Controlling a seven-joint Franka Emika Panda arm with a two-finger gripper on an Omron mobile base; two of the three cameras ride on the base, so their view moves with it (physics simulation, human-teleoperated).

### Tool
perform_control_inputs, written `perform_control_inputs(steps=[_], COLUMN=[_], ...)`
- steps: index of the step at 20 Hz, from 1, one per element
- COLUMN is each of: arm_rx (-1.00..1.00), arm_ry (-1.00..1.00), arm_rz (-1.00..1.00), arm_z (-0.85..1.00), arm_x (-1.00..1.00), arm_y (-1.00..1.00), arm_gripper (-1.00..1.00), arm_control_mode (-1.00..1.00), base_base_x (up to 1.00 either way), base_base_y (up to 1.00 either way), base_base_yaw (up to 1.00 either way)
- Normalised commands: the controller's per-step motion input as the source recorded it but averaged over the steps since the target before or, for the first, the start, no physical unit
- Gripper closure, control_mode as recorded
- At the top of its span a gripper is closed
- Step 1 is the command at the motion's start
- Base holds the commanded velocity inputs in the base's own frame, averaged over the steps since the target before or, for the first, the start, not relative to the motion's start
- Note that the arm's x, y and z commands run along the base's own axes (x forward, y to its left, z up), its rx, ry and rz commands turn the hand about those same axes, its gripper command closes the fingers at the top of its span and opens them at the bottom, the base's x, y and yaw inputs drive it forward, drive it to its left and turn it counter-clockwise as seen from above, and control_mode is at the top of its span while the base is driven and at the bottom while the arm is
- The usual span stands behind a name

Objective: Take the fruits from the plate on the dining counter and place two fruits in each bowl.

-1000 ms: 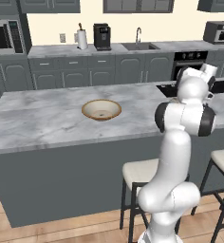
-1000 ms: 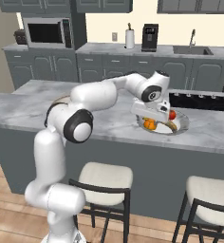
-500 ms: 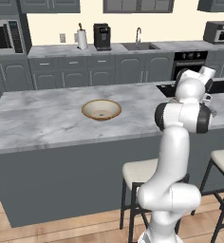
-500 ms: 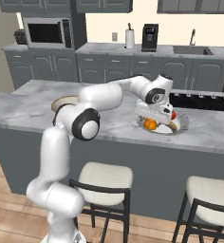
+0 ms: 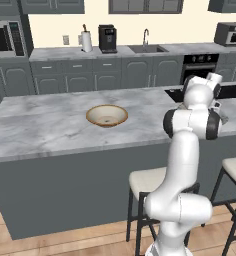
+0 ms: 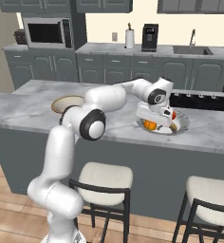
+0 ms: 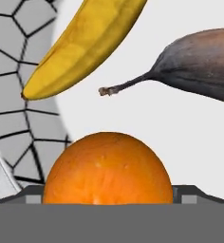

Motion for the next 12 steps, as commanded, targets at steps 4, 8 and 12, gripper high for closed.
perform_control_inputs(steps=[4,8,12], arm_rx=[0.00,0.00,0.00], arm_ry=[0.01,0.00,0.04], arm_rz=[0.00,0.00,0.04], arm_z=[0.01,0.47,0.51], arm_x=[0.00,-0.21,-0.30], arm_y=[0.02,0.17,0.74], arm_gripper=[1.00,1.00,1.00], arm_control_mode=[-1.00,-1.00,-1.00], base_base_x=[0.00,0.00,0.00], base_base_y=[0.00,0.00,0.00], base_base_yaw=[0.00,0.00,0.00])
